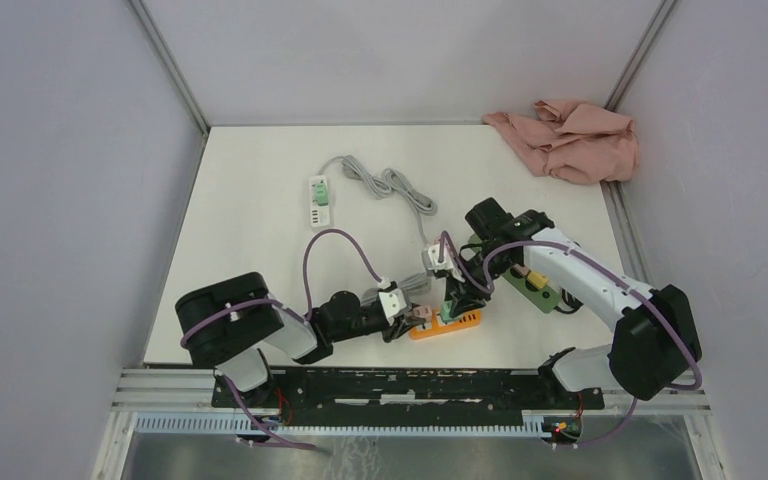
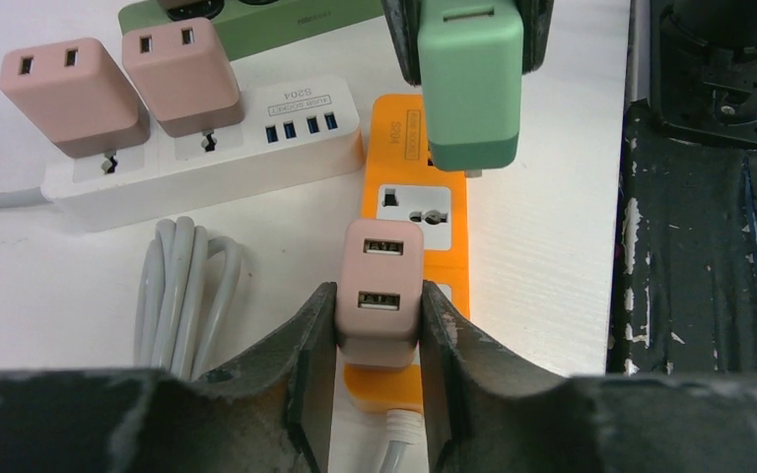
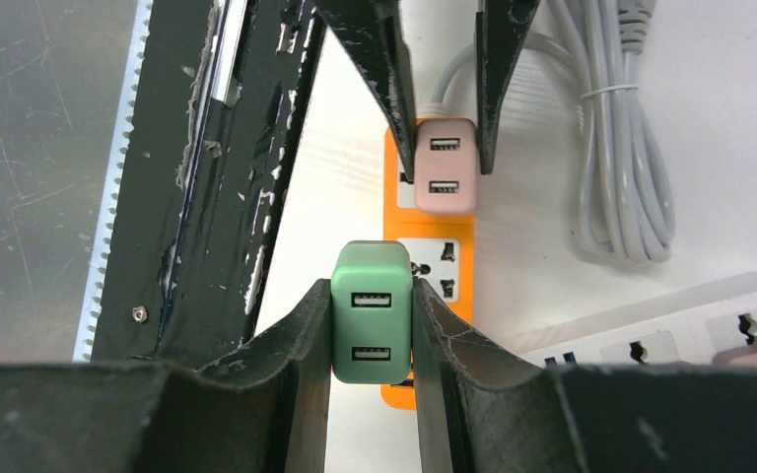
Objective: Pull the plug off the socket
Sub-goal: Remove the plug from the socket, then place the plug at the center of the board.
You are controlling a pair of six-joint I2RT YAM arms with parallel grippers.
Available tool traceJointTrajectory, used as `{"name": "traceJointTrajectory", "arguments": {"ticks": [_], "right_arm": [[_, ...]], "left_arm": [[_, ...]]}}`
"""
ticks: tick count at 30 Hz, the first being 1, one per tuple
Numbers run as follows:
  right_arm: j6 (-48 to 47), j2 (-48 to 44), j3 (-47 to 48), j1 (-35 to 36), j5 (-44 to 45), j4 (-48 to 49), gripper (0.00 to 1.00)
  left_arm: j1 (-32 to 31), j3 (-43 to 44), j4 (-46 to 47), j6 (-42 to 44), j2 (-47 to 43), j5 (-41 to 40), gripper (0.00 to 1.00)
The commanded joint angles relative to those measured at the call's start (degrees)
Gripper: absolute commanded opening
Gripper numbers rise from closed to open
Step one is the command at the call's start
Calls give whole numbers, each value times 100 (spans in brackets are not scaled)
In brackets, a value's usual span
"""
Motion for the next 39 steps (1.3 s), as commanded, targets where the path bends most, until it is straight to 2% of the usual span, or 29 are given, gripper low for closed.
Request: {"name": "traceJointTrajectory", "arguments": {"ticks": [1,3,6,15,19,25,29,33,39], "right_arm": [[166,-74,386,-203,-500,-152,0],[194,-103,419,-288,-562,-212,0],[219,-144,477,-395,-607,-277,0],[334,-209,650,-684,-1125,-496,0],[474,-207,748,-803,-1436,-583,0],[866,-140,793,-984,-1873,-511,0],[1402,-27,807,-1050,-2079,-264,0],[2106,110,786,-1102,-2174,134,0],[3133,288,717,-1250,-2232,839,0]], "left_arm": [[-9,36,-425,-554,-246,-135,53],[-13,111,-543,-742,-391,-190,66],[-8,220,-853,-932,-658,-230,74],[-10,586,-2743,-1098,-1934,-396,79],[-10,542,-3232,-1321,-2519,-471,81],[17,302,-3296,-2106,-3405,-1098,99],[137,365,-3480,-2684,-3705,-1295,99],[253,657,-4054,-3167,-3822,-1539,100],[306,938,-4531,-3508,-3908,-1795,98]]}}
